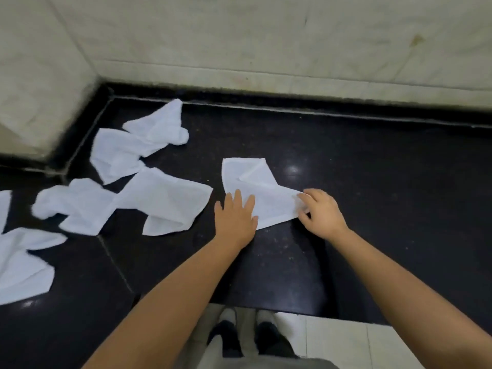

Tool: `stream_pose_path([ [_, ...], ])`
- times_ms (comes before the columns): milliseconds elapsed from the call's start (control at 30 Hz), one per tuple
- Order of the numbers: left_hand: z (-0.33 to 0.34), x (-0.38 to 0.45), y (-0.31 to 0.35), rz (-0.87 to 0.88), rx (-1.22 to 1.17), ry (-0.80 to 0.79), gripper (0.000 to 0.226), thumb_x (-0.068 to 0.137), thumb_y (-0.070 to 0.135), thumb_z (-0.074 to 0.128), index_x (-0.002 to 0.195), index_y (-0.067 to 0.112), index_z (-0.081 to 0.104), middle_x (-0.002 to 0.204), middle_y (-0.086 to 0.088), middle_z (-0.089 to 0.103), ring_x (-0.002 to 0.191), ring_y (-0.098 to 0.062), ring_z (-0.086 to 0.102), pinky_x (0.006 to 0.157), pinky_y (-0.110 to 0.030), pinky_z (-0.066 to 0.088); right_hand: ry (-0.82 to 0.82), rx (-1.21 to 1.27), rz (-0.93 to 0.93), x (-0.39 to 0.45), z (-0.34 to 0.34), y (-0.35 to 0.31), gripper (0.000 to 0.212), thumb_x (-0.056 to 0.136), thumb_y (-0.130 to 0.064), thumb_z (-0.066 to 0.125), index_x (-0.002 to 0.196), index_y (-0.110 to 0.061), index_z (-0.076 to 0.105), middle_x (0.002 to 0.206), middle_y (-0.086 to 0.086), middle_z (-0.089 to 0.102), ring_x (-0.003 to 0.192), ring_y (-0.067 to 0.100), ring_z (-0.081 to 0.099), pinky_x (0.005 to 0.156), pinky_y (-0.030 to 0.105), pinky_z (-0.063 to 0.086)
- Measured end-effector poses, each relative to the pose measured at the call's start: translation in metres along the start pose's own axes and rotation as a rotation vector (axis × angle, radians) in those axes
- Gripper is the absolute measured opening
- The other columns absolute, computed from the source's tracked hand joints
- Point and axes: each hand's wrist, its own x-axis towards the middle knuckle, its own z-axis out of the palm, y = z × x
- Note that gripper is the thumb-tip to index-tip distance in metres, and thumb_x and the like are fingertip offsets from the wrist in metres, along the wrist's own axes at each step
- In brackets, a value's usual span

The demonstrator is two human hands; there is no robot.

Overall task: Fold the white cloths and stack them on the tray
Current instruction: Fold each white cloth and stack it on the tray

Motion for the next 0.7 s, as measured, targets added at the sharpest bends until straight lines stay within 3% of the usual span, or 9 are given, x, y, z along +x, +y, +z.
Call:
stream_pose_path([
  [67,0.016,0.0,-0.006,0.107,0.016,0.01,0.054,0.098,0.039,0.033,0.147,0.022,0.017,0.156,-0.012,0.011,0.144,-0.03,0.012,0.114,-0.048,0.017,-0.031,0.012,0.079,-0.009,0.01,0.0,0.038,0.076,-0.006,0.057,0.114,-0.001,0.06,0.122,0.022,0.058,0.113,0.041,0.054,0.095,0.048,0.044],
  [100,0.025,-0.001,-0.01,0.167,0.013,0.054,0.052,0.096,0.038,0.041,0.143,0.019,0.029,0.152,-0.013,0.024,0.14,-0.03,0.023,0.111,-0.047,0.025,-0.061,0.012,0.116,-0.011,0.015,-0.001,0.041,0.081,-0.005,0.054,0.122,-0.004,0.055,0.132,0.019,0.051,0.123,0.038,0.045,0.103,0.045,0.039],
  [133,0.033,-0.001,-0.014,0.231,0.01,0.136,0.049,0.09,0.038,0.053,0.133,0.016,0.046,0.141,-0.014,0.042,0.13,-0.03,0.04,0.102,-0.045,0.038,-0.078,0.024,0.154,-0.012,0.017,-0.002,0.043,0.085,-0.003,0.051,0.128,-0.006,0.051,0.138,0.016,0.046,0.129,0.035,0.038,0.107,0.043,0.034],
  [200,0.046,0.002,-0.023,0.341,0.042,0.243,0.04,0.067,0.04,0.077,0.096,0.014,0.068,0.102,-0.007,0.068,0.092,-0.024,0.066,0.072,-0.033,0.054,-0.058,0.052,0.219,-0.01,0.021,-0.005,0.043,0.087,0.001,0.046,0.128,-0.008,0.051,0.137,0.011,0.049,0.128,0.032,0.038,0.108,0.039,0.032],
  [267,0.052,0.005,-0.029,0.403,0.051,0.276,0.034,0.053,0.039,0.085,0.073,0.017,0.069,0.076,0.0,0.067,0.066,-0.018,0.064,0.053,-0.024,0.05,0.001,0.036,0.26,-0.007,0.022,-0.009,0.043,0.084,0.006,0.045,0.123,-0.007,0.056,0.129,0.01,0.056,0.12,0.033,0.044,0.102,0.039,0.036],
  [433,0.042,0.014,-0.036,0.51,0.104,0.303,0.036,0.029,0.014,0.087,0.051,0.018,0.059,0.052,0.003,0.055,0.047,-0.015,0.055,0.046,-0.018,0.041,0.118,-0.052,0.277,0.002,0.023,-0.012,0.038,0.074,0.012,0.051,0.107,-0.002,0.066,0.098,0.018,0.069,0.1,0.04,0.053,0.079,0.041,0.043],
  [600,0.025,0.018,-0.047,0.518,0.069,0.32,0.04,0.026,0.002,0.084,0.059,0.013,0.064,0.051,0.001,0.056,0.042,-0.017,0.055,0.039,-0.019,0.04,0.211,-0.062,0.197,-0.002,0.009,-0.015,0.032,0.066,0.015,0.059,0.094,0.003,0.066,0.081,0.021,0.066,0.079,0.041,0.058,0.068,0.043,0.048],
  [700,-0.018,0.022,-0.052,0.454,0.044,0.339,0.038,0.054,-0.001,0.079,0.089,0.004,0.066,0.074,-0.009,0.063,0.061,-0.026,0.063,0.05,-0.028,0.051,0.234,-0.096,0.122,0.003,-0.017,-0.015,0.018,0.073,0.01,0.06,0.088,0.004,0.069,0.081,0.023,0.063,0.076,0.042,0.057,0.063,0.041,0.046],
])
